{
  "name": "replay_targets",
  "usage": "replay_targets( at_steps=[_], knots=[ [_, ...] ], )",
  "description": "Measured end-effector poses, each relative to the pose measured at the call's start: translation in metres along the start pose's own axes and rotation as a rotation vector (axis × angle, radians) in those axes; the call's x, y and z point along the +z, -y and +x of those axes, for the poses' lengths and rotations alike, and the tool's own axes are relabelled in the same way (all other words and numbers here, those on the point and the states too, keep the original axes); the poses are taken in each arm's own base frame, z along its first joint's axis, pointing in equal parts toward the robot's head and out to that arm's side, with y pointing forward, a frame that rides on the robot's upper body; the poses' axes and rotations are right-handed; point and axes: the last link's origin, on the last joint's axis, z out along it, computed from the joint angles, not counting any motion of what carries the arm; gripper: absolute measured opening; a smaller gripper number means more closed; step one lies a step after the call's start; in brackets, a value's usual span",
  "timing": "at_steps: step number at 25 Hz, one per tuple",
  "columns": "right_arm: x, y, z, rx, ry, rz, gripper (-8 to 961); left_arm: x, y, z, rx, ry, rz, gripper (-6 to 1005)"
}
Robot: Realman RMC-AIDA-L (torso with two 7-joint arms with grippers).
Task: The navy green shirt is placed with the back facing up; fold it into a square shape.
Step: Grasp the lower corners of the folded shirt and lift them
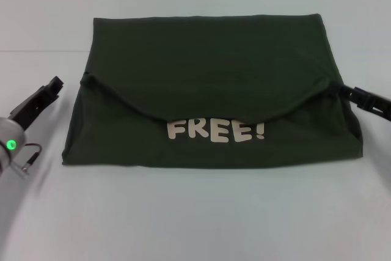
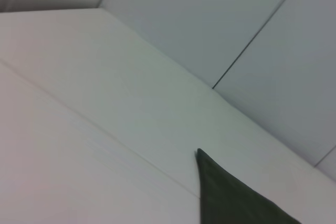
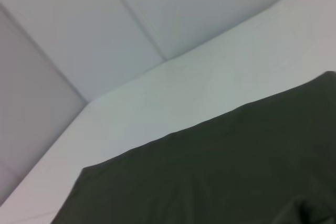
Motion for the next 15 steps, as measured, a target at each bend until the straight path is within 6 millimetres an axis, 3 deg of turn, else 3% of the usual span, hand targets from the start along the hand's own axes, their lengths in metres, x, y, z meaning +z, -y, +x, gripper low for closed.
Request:
replay_targets(
  at_steps=[5, 11, 15],
  knots=[
    [-0.016, -0.013, 0.010, -0.115, -0.038, -0.152, 902, -0.025, 0.017, 0.008, -0.137, 0.130, -0.139, 396],
    [-0.029, -0.038, 0.032, -0.308, -0.139, -0.367, 900, -0.051, 0.006, 0.012, -0.056, 0.350, -0.355, 398],
    [-0.030, -0.050, 0.045, -0.367, -0.204, -0.456, 900, -0.056, 0.003, 0.017, -0.002, 0.484, -0.361, 399]
  ],
)
